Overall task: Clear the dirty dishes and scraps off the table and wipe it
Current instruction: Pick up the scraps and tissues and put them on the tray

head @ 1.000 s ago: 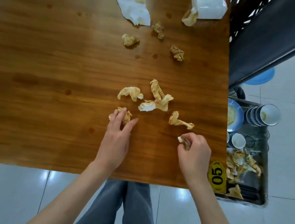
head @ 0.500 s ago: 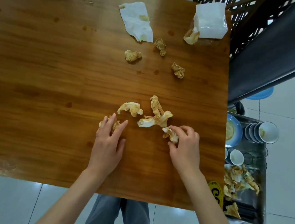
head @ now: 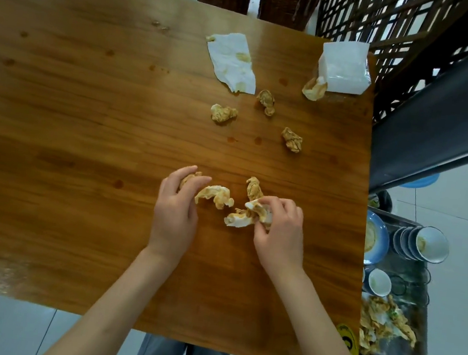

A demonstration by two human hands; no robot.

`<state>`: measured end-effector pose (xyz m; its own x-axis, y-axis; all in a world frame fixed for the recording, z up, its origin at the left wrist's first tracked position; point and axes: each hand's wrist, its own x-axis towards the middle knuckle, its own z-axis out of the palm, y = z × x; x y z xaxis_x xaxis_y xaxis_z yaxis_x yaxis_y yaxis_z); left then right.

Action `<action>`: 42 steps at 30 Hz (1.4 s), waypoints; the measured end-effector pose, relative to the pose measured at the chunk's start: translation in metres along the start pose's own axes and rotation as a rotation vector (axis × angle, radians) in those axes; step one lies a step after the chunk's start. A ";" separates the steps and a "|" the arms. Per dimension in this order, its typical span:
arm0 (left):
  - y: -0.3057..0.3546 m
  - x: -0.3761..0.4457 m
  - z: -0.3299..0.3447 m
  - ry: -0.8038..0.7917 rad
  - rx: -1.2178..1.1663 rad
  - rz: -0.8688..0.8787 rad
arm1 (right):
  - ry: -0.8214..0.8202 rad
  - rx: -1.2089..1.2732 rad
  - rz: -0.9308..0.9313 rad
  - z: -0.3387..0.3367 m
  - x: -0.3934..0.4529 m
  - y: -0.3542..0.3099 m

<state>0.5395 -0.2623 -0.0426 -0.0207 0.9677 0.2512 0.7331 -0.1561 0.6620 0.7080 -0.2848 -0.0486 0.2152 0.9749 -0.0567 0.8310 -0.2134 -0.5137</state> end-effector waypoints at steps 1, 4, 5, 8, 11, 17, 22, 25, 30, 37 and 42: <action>0.002 0.004 0.004 -0.032 -0.017 0.020 | -0.029 -0.025 -0.004 0.002 0.003 -0.002; 0.000 0.012 0.022 -0.232 0.006 0.091 | -0.197 -0.090 -0.047 0.008 0.008 -0.005; -0.004 0.012 0.028 -0.312 0.030 0.085 | -0.258 -0.113 -0.071 0.010 0.010 -0.004; -0.015 0.007 0.037 -0.441 0.093 0.046 | -0.326 -0.224 -0.150 0.014 0.016 -0.001; -0.023 0.007 0.037 -0.443 0.213 0.164 | -0.274 -0.280 -0.217 0.016 0.020 0.001; -0.018 0.015 0.037 -0.407 0.284 0.196 | -0.159 -0.180 -0.231 0.023 0.012 0.005; -0.017 0.025 0.036 -0.363 0.248 0.127 | -0.045 -0.122 -0.149 0.016 0.020 0.016; -0.018 0.053 0.036 -0.300 0.206 0.108 | 0.010 -0.096 -0.093 0.005 0.042 0.019; -0.018 0.117 0.038 -0.210 0.160 0.145 | 0.138 -0.042 -0.072 -0.011 0.098 0.009; -0.037 0.182 0.055 -0.283 0.232 0.210 | 0.127 -0.136 0.113 -0.005 0.166 -0.004; -0.057 0.191 0.068 -0.438 0.335 0.325 | 0.025 -0.263 0.252 0.011 0.172 -0.003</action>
<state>0.5399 -0.0549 -0.0802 0.4662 0.8836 0.0430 0.8293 -0.4534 0.3266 0.7372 -0.1158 -0.0666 0.4401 0.8884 -0.1309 0.8531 -0.4591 -0.2480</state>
